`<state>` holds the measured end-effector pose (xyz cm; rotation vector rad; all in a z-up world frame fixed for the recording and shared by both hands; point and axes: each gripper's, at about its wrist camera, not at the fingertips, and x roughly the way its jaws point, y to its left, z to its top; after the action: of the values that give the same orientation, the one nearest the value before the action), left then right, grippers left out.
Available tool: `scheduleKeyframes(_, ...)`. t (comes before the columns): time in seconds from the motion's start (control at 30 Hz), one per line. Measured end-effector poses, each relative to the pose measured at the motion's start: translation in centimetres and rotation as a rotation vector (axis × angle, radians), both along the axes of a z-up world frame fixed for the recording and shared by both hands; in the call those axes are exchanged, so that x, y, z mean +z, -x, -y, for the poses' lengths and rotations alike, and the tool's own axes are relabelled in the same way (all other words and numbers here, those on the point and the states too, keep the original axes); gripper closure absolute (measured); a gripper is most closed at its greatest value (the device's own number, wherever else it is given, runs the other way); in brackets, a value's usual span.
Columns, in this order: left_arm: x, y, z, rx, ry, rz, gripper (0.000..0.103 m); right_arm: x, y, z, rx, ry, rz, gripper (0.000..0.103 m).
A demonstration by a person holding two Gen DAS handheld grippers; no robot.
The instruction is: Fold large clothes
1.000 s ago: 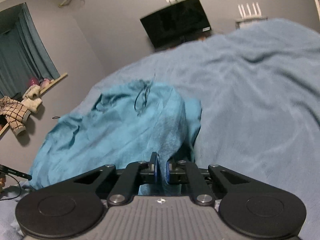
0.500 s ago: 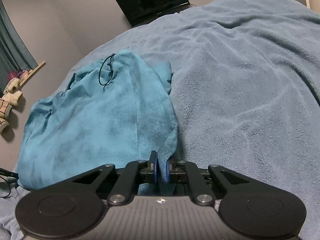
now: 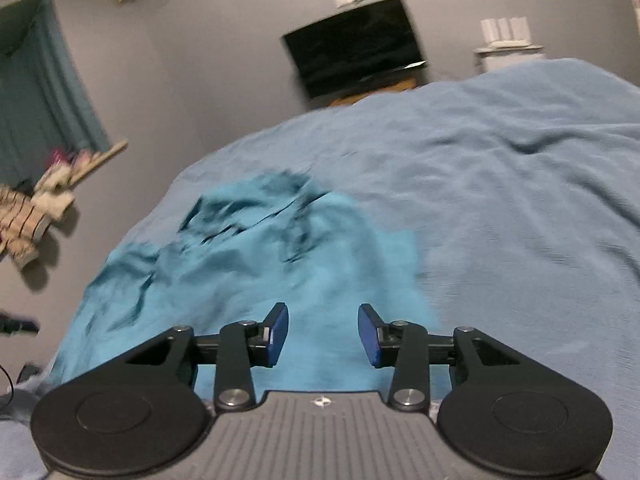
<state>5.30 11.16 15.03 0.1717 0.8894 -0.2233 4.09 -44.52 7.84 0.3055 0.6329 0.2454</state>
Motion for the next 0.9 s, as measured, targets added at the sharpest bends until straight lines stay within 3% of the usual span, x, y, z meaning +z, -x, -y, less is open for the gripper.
scheduleKeyframes(0.17,-3.5,-4.1,5.3,-0.054,-0.032,0.018,0.077,-1.9,-4.5,-5.2,0.048,0.097,-0.069,0.061)
scheduleKeyframes(0.33,-9.6,-8.5,4.3,0.03,-0.124,-0.026,0.075,-5.6,-7.1,-5.5,-0.022,0.225,-0.14,0.058)
scheduleKeyframes(0.43,-11.3,-9.4,1.3,0.069,-0.027,-0.048,0.072,-6.9,-7.3,-3.9,-0.057,0.177,-0.153,0.061)
scheduleKeyframes(0.5,-11.3,-9.2,-0.3,0.08,0.0,-0.039,0.072,-7.0,-7.2,-3.3,-0.058,0.132,-0.141,0.061)
scheduleKeyframes(0.63,-9.8,-8.7,-1.6,0.088,0.049,-0.018,0.072,-6.2,-6.9,-3.8,-0.066,0.142,-0.113,0.058)
scheduleKeyframes(0.77,-8.0,-9.0,-0.4,0.057,0.082,0.032,0.071,-4.4,-8.3,-5.5,-0.024,0.141,-0.059,0.056)
scheduleKeyframes(0.9,-6.5,-10.3,2.3,0.015,0.053,0.086,0.071,-2.6,-10.9,-7.8,0.016,0.149,-0.015,0.054)
